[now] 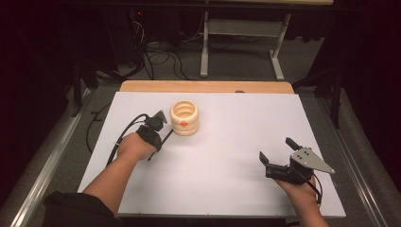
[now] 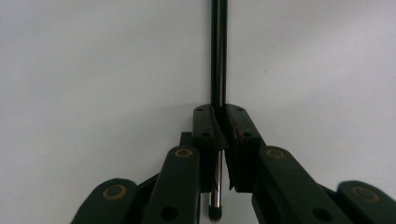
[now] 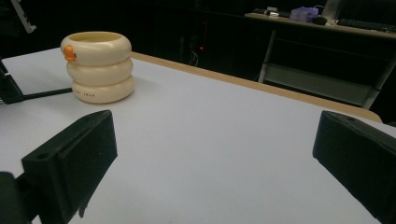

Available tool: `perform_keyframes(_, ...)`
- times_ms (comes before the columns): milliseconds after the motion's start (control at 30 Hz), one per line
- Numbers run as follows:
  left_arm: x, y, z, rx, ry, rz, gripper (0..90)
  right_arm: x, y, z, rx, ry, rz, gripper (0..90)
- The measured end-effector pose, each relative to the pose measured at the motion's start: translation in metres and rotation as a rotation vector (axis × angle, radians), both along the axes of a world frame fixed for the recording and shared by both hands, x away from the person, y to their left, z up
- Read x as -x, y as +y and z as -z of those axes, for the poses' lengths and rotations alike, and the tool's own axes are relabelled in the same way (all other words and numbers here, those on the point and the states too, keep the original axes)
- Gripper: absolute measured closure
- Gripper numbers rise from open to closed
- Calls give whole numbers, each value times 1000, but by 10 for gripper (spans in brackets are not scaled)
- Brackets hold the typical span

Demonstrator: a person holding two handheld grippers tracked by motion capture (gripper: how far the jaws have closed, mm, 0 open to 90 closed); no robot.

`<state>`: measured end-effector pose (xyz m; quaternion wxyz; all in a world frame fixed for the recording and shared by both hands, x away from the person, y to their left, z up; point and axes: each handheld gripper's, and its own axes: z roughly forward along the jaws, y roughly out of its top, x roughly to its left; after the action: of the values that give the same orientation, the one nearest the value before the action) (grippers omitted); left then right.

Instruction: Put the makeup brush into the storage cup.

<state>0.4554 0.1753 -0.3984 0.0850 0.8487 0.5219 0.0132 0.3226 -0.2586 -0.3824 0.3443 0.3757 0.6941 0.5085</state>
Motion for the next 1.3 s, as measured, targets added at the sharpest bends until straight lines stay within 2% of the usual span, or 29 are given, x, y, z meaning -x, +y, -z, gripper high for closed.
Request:
perform_keyframes(500,2,3,-2,-14,-32,9,838,0,0,0,4,-3,0,11)
perform_keyframes(833,10,18,-13,-7,-30,15,838,-1,1,0,6,-4,-1,11)
perform_keyframes(1100,18,20,-17,-11,-24,30,838,-1,1,1,7,-5,-4,11)
perform_keyframes(1300,24,18,-21,0,-18,60,838,-1,2,2,2,3,-5,11)
